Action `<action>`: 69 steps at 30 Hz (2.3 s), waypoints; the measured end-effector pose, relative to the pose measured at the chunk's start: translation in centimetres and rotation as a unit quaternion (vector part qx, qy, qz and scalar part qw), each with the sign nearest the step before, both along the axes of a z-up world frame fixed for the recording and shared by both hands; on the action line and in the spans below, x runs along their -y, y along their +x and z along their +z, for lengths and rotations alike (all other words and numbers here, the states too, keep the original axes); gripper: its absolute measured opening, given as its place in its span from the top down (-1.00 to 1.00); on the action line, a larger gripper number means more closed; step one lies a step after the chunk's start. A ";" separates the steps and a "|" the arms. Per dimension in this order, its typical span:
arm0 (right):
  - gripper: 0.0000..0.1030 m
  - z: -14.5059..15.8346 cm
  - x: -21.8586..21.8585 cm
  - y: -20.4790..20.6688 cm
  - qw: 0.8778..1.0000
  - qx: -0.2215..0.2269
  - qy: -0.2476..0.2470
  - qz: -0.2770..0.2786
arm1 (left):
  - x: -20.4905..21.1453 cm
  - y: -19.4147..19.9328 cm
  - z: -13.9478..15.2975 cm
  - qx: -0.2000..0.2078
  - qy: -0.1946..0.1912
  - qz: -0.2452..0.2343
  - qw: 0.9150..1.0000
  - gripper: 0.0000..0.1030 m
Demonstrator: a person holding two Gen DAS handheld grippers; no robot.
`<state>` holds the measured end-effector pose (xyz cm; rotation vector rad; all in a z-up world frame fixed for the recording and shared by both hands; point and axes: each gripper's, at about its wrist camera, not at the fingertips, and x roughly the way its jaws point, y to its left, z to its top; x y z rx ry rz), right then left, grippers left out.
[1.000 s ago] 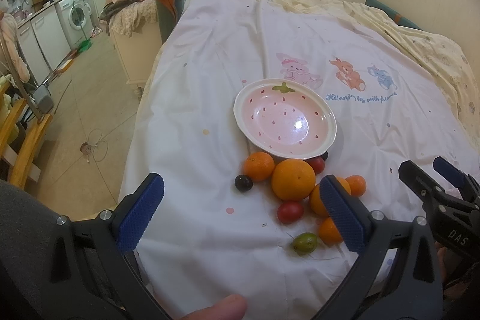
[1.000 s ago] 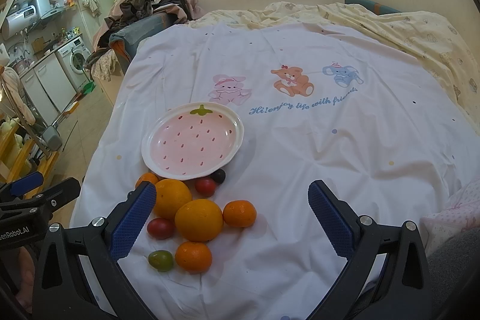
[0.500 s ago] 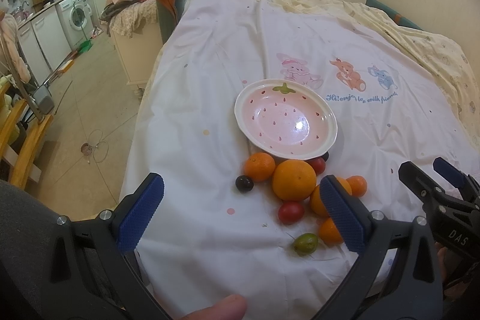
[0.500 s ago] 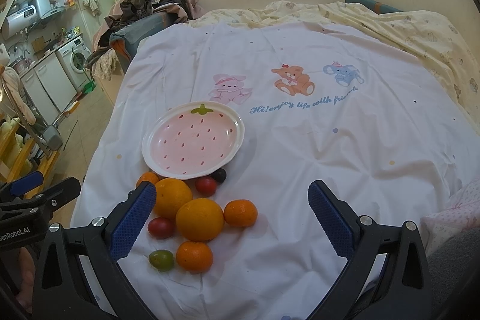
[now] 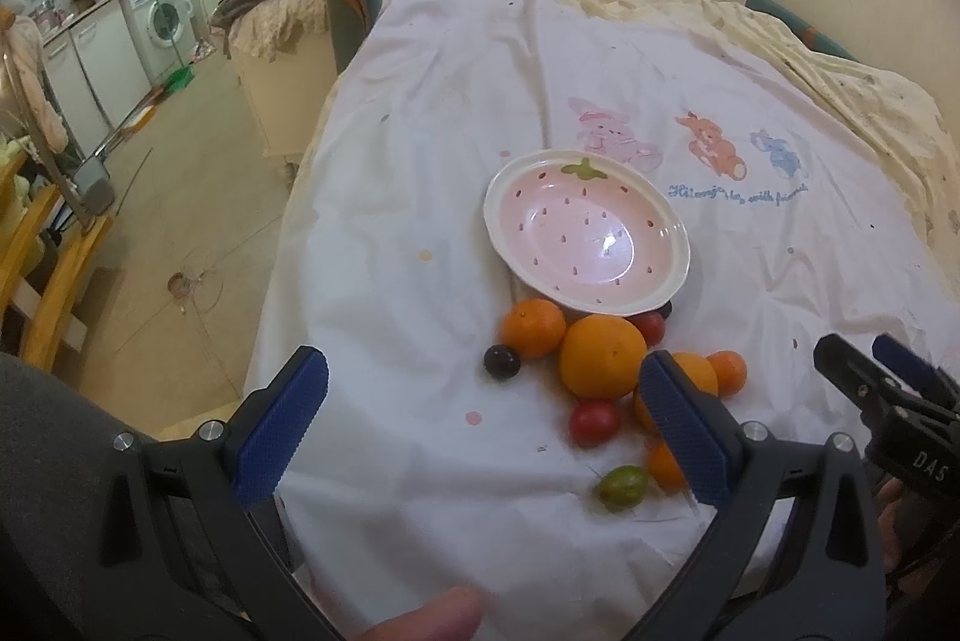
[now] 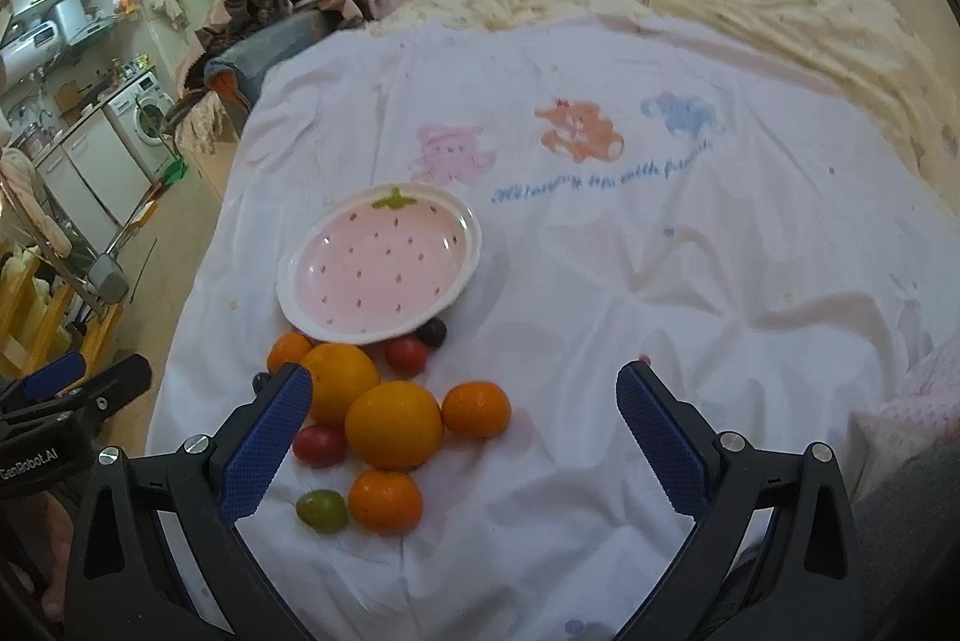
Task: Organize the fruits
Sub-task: 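Reach the right gripper to the large orange and close on it, then lift the large orange with the right gripper while the left gripper grasps a red cherry tomato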
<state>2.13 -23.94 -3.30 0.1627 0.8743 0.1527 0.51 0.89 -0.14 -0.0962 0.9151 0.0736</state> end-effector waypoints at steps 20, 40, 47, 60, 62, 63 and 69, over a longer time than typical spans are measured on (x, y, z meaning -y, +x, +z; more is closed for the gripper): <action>-0.43 -11.0 -0.2 6.6 0.914 -0.343 0.218 -0.017 | -0.9 0.6 -1.3 -0.034 -0.026 0.013 0.999 -0.99; -0.15 -5.4 -0.5 6.6 0.934 -0.277 0.221 0.050 | -0.9 1.3 -2.8 -0.069 -0.016 0.018 0.997 -0.99; -0.15 -0.2 2.1 7.8 0.968 -0.159 0.179 0.074 | -0.7 1.9 -3.7 -0.104 -0.015 0.019 0.994 -0.99; -0.15 -2.9 4.6 8.3 0.965 -0.162 0.204 0.030 | 0.1 3.8 -6.7 -0.193 -0.030 0.007 0.981 -0.88; -0.15 -3.1 4.7 8.2 0.964 -0.165 0.207 0.029 | 1.1 4.3 -7.6 -0.210 -0.043 -0.004 0.977 -0.66; -0.15 -3.2 4.7 8.2 0.963 -0.168 0.211 0.029 | 1.7 4.5 -8.0 -0.218 -0.045 -0.011 0.975 -0.57; -0.15 -3.3 4.8 8.3 0.960 -0.172 0.219 0.032 | 5.0 6.2 -10.1 -0.252 -0.047 -0.040 0.966 -0.14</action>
